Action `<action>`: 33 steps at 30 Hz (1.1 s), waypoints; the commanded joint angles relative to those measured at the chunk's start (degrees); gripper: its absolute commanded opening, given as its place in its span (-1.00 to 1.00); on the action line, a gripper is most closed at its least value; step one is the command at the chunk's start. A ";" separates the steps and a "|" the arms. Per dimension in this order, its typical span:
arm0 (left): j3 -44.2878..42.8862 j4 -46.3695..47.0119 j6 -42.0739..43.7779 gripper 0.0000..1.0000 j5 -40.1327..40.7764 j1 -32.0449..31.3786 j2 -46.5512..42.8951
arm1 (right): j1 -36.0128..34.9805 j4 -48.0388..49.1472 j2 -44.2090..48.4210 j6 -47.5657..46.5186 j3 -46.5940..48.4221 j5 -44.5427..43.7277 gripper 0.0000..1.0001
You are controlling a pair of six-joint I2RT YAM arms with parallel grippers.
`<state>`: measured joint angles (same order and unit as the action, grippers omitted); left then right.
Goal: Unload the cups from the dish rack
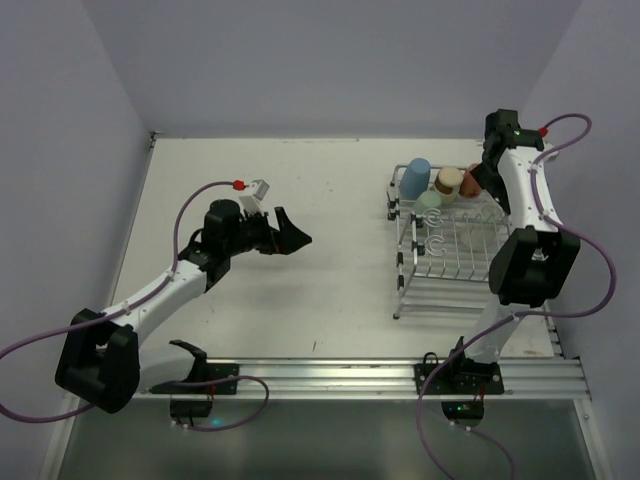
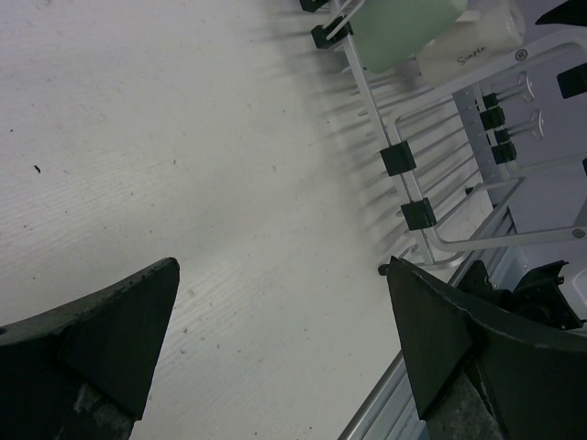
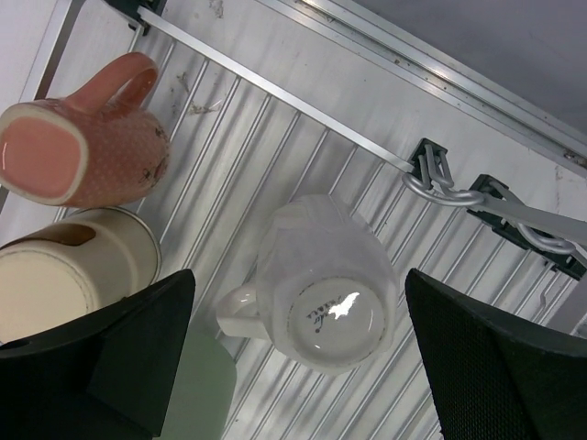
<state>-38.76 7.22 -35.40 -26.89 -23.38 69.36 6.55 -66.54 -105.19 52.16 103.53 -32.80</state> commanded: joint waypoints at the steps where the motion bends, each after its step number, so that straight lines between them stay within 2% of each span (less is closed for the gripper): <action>1: 0.00 2.09 0.59 1.00 -1.06 0.08 -0.72 | 0.66 -0.52 -0.89 -1.27 1.68 1.50 0.98; 24: 0.35 2.88 0.42 1.00 -0.88 0.08 0.33 | 0.84 -0.78 -4.15 -0.66 -1.04 6.52 0.98; 33: 0.36 2.97 0.42 1.00 -1.14 0.08 0.51 | 0.57 3.08 -5.20 -2.50 -1.92 11.08 0.98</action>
<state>-38.59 7.33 -35.40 -26.89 -23.38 69.56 7.51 -65.91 -109.93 50.39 101.47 -24.95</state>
